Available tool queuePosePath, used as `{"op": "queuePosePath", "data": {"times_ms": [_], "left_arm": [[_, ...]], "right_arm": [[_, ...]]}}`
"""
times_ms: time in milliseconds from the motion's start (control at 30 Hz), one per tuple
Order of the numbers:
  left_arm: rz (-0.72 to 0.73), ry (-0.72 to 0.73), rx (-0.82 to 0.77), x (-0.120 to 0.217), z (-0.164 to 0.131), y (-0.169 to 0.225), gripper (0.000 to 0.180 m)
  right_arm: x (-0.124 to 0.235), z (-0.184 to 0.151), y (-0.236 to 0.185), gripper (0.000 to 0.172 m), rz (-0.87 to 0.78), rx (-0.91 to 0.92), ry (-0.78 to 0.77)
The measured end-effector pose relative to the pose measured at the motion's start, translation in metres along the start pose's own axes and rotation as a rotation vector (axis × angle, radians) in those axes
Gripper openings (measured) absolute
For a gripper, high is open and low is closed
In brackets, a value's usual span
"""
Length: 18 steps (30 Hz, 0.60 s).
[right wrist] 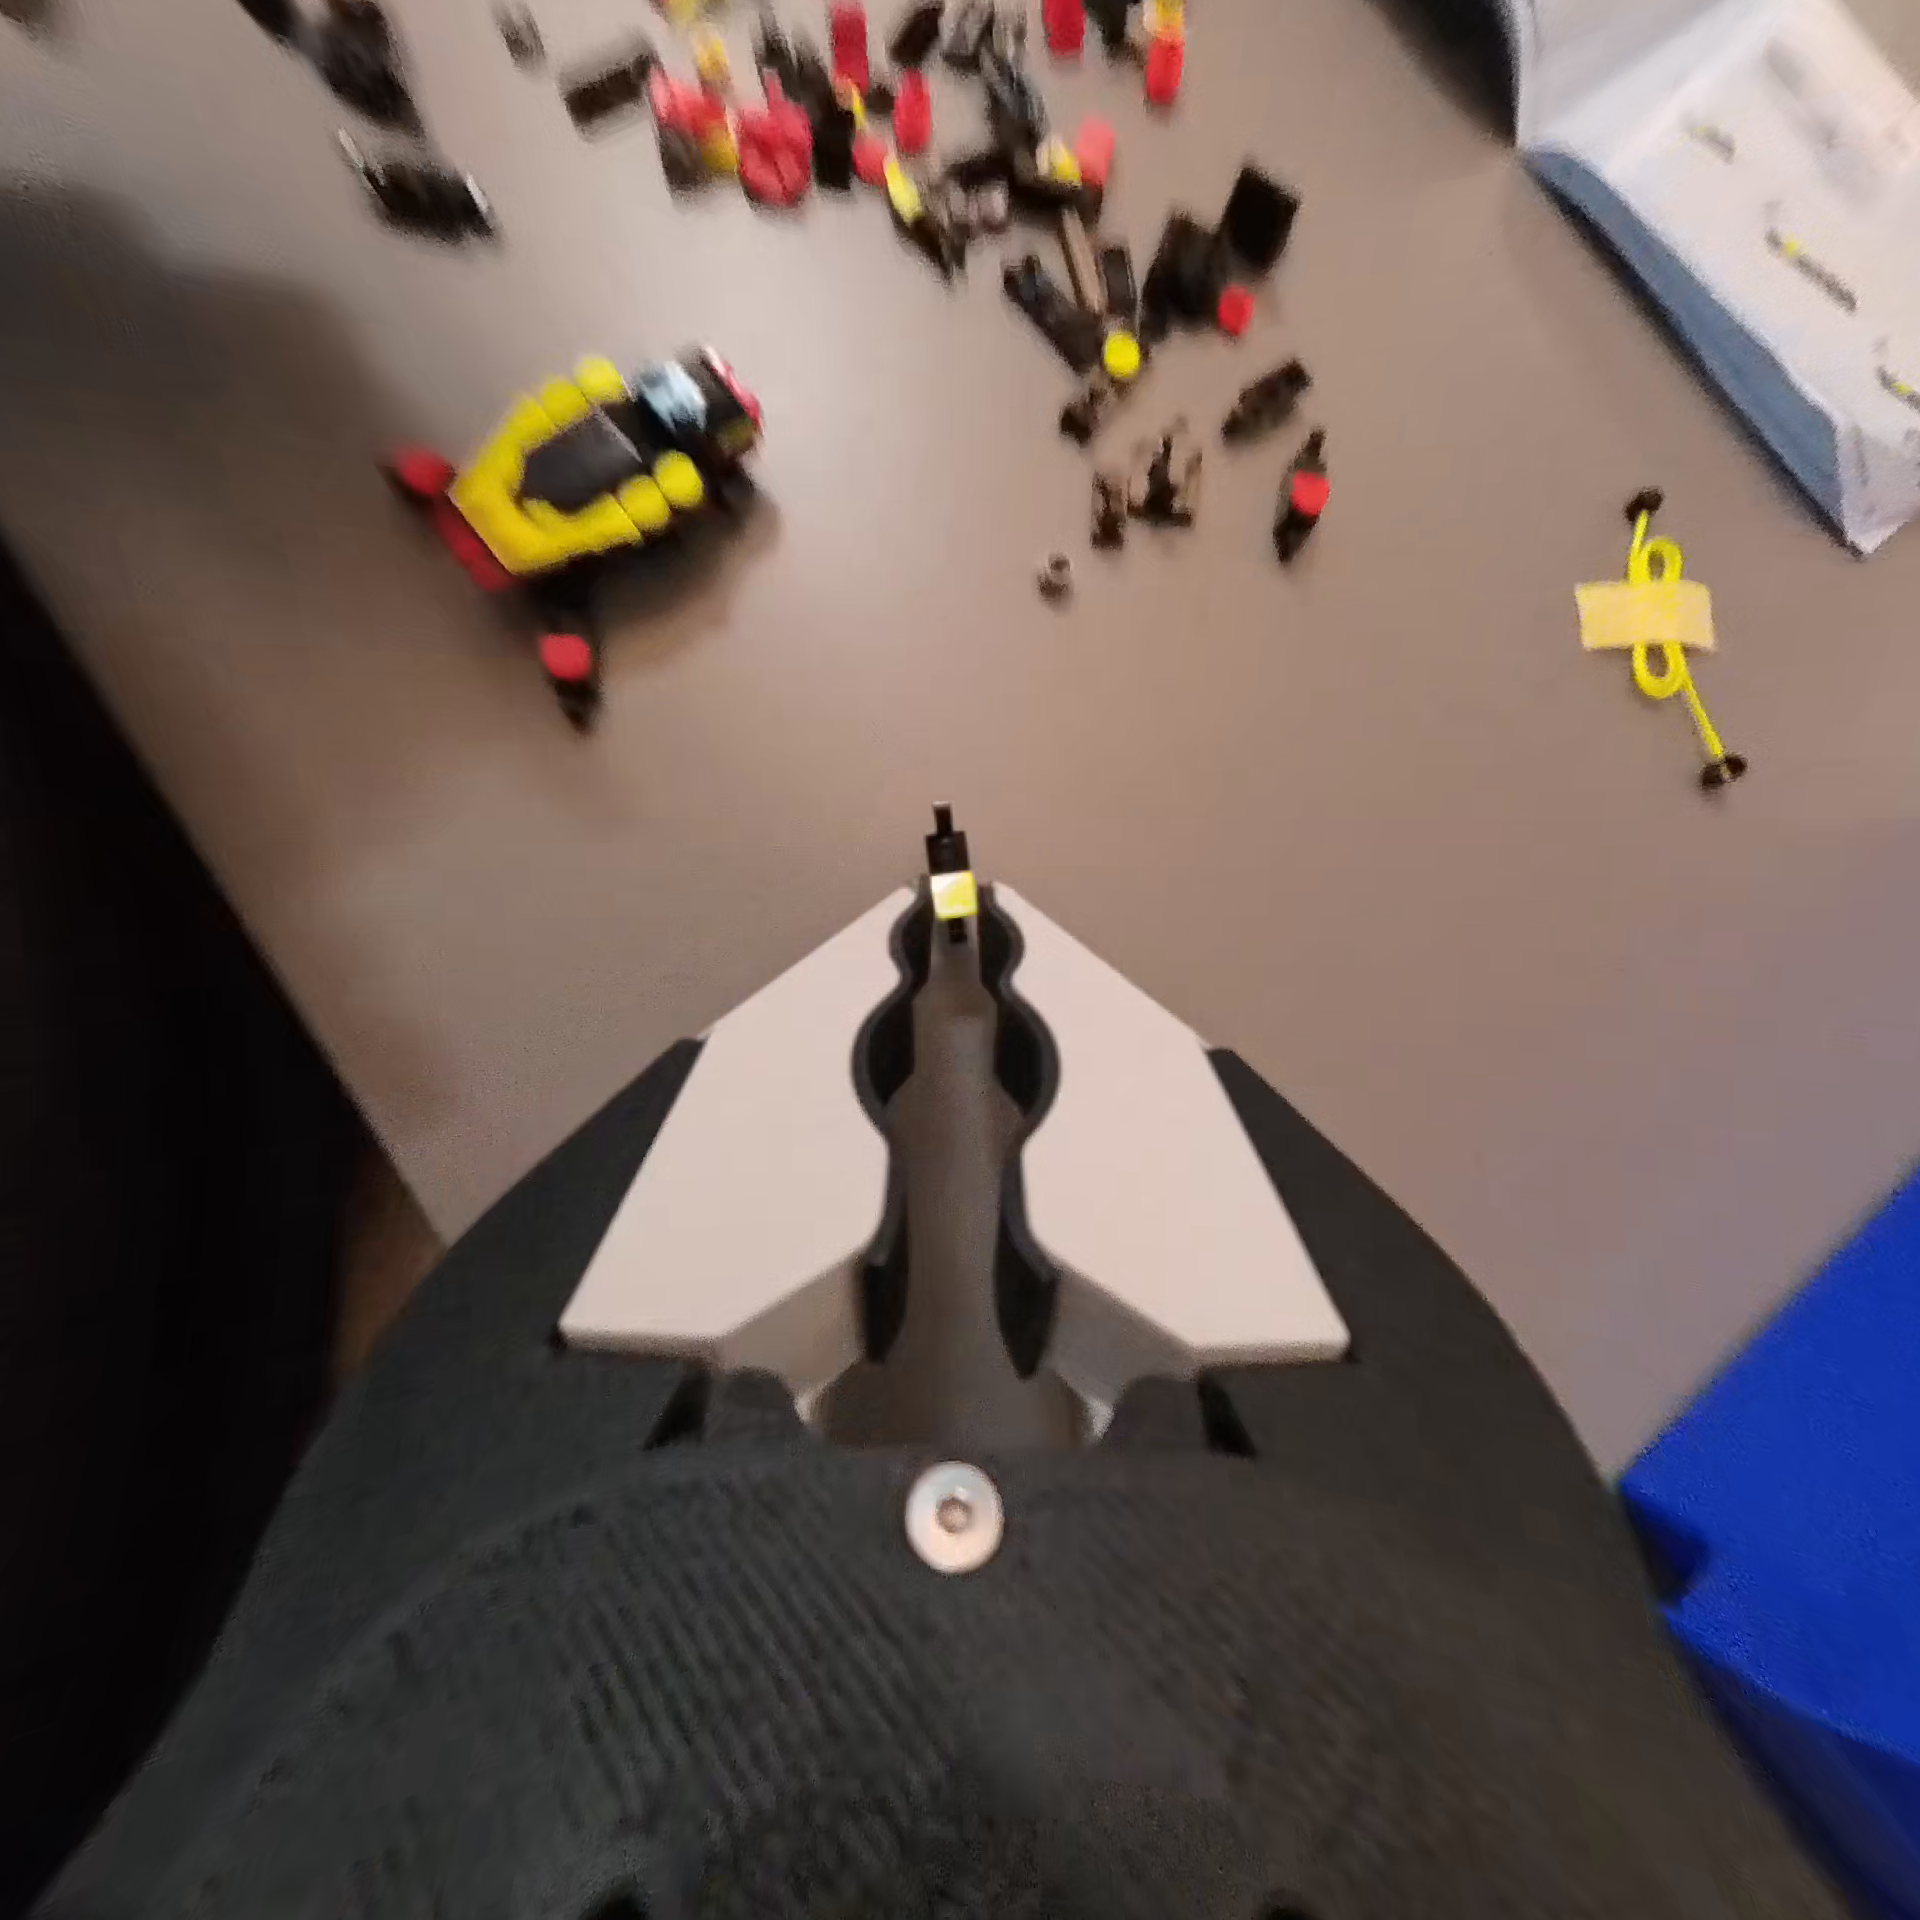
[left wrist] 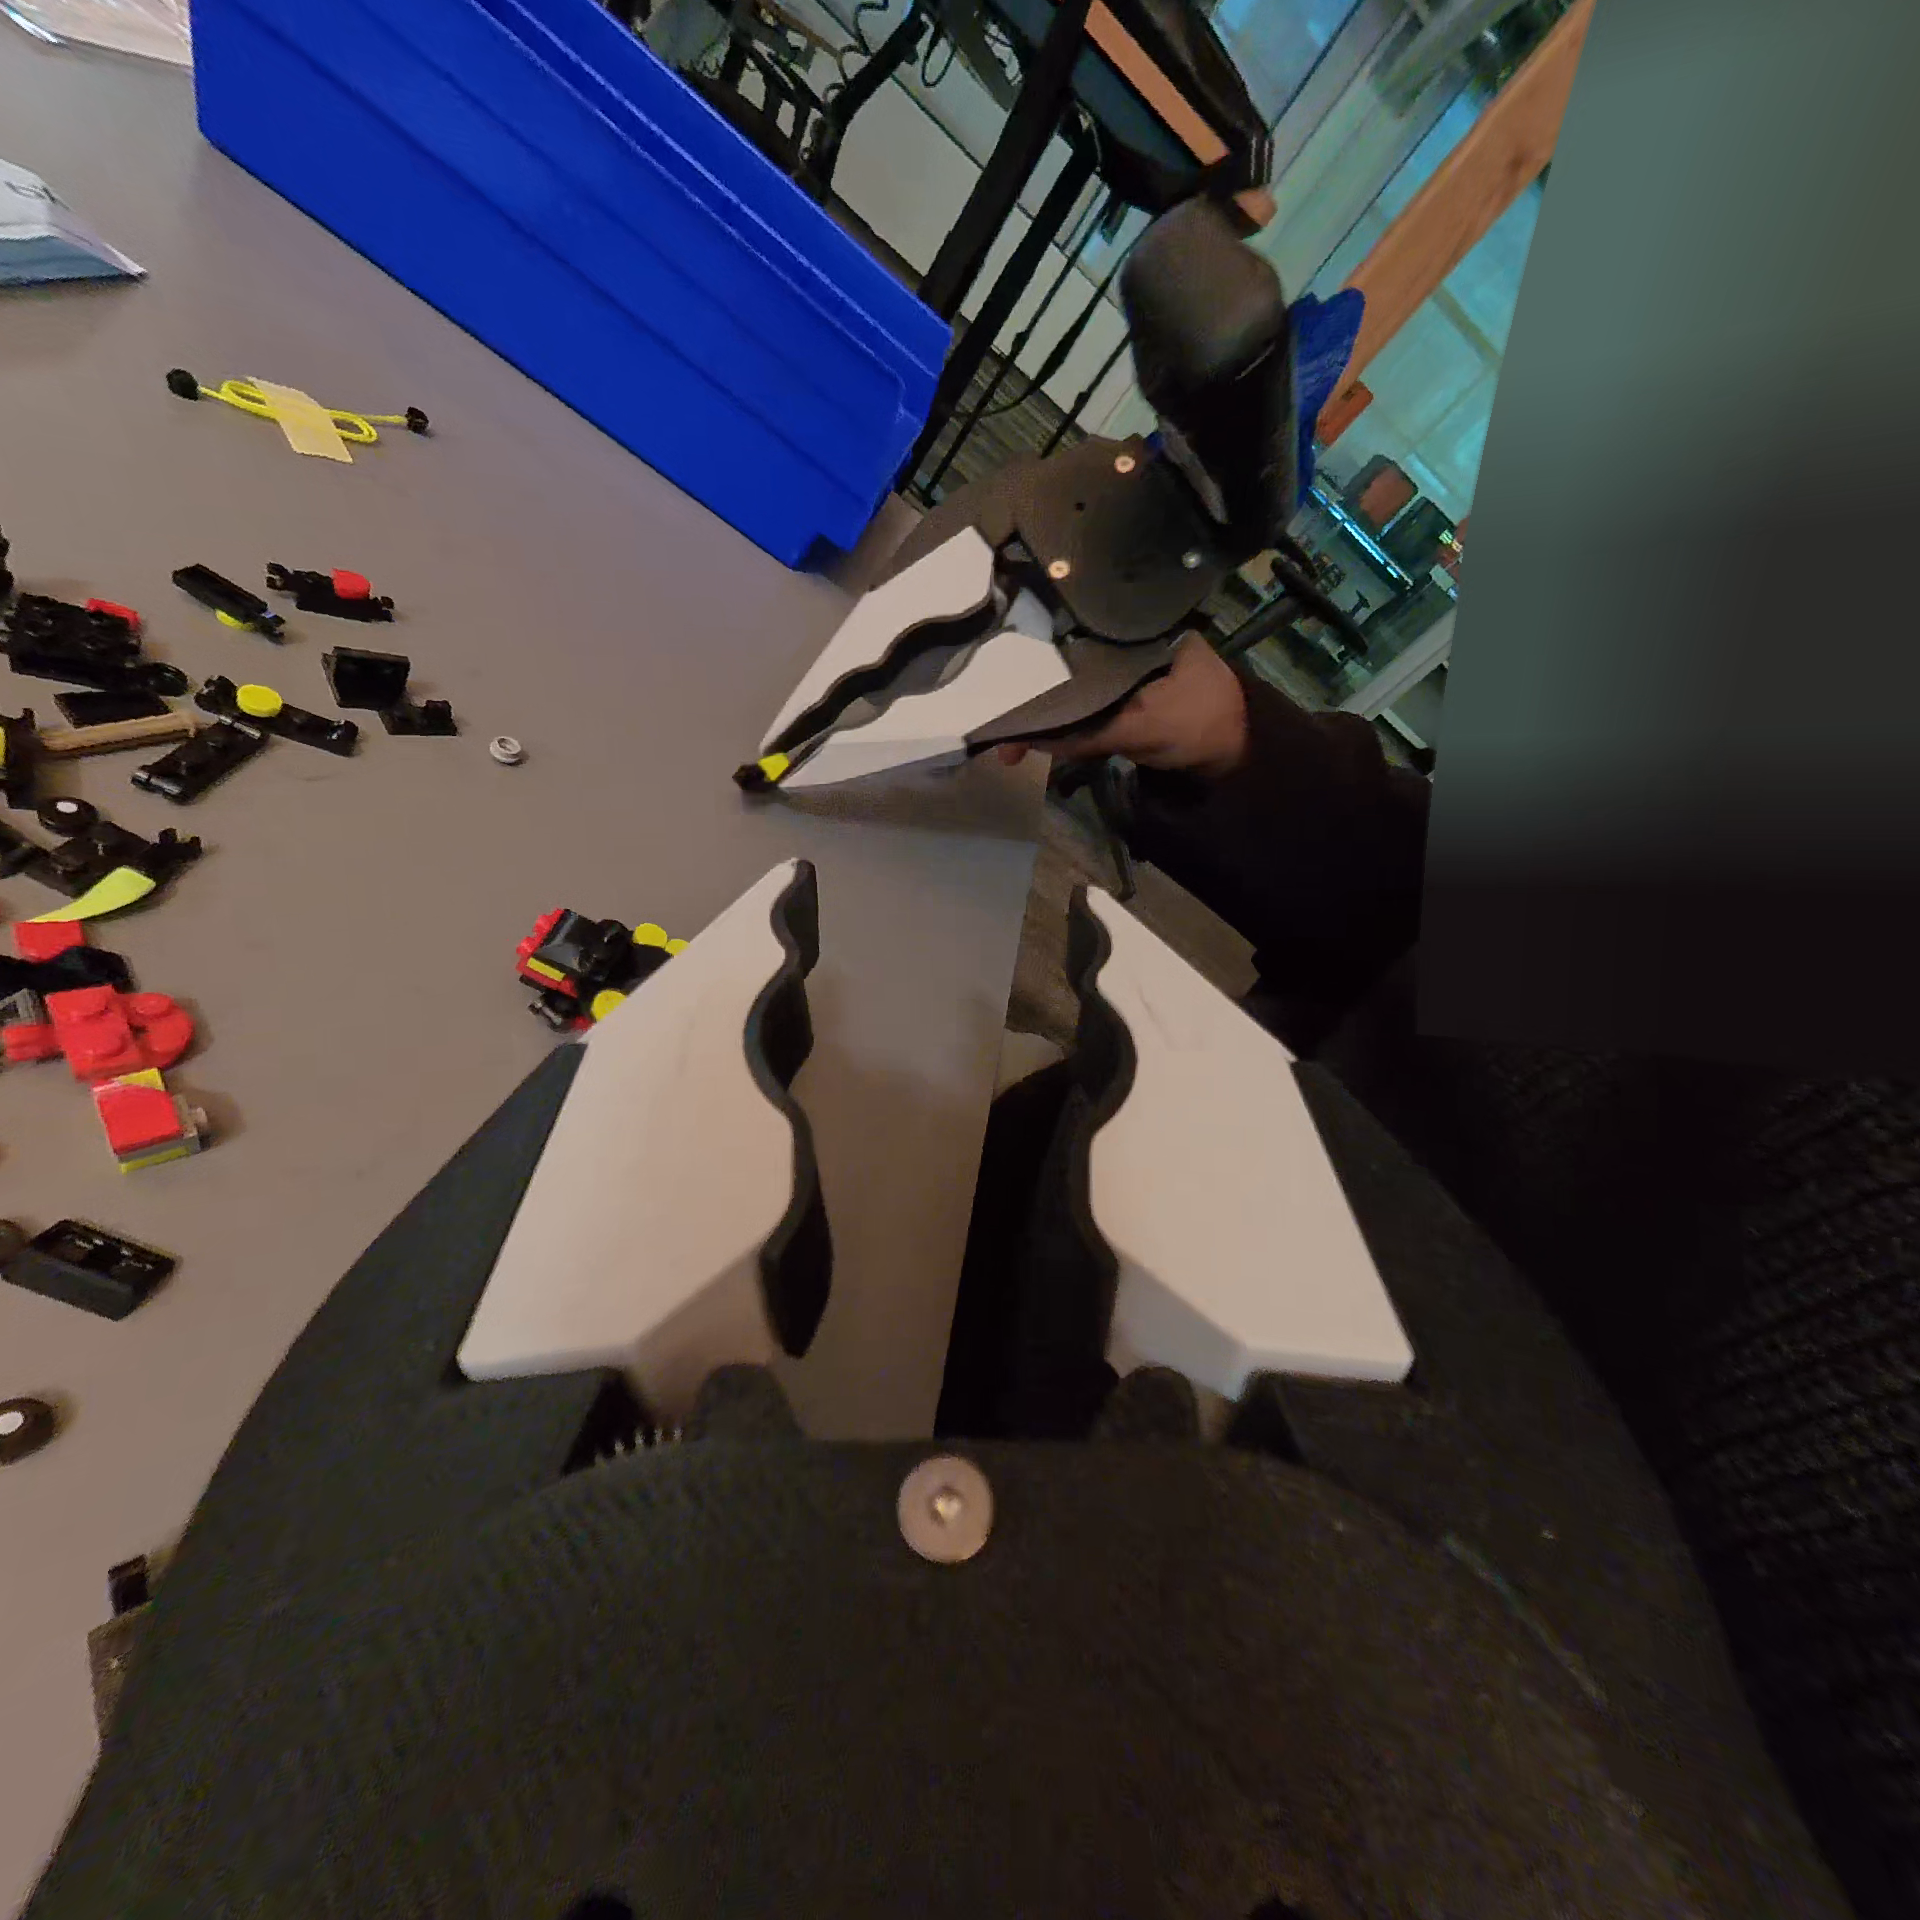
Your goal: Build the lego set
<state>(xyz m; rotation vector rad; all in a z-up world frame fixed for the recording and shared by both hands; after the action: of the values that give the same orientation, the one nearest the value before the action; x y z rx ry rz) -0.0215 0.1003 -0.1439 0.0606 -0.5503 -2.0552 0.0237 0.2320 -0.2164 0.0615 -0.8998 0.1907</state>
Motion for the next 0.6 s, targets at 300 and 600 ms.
{"op": "queuePosePath", "data": {"times_ms": [300,600], "left_arm": [[-0.005,-0.015,-0.008,0.000,-0.002,0.001,0.046],[0.003,-0.013,-0.008,0.001,-0.001,-0.001,0.046]], "right_arm": [[-0.006,-0.003,0.001,0.012,-0.007,0.005,-0.011],[0.014,0.027,-0.002,0.035,0.070,-0.080,0.207]]}}
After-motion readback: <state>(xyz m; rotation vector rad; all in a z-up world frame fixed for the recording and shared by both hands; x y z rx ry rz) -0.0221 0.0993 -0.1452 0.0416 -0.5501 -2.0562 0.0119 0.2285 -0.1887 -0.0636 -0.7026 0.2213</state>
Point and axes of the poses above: each gripper's, where its closed fingertips meet, x back along the fingers, z out of its top, y = z × x across the jaws, the point moved 2 cm from there along x, back along the fingers, and after that the axes turned 12 degrees about -x, right-handed, at the moved point
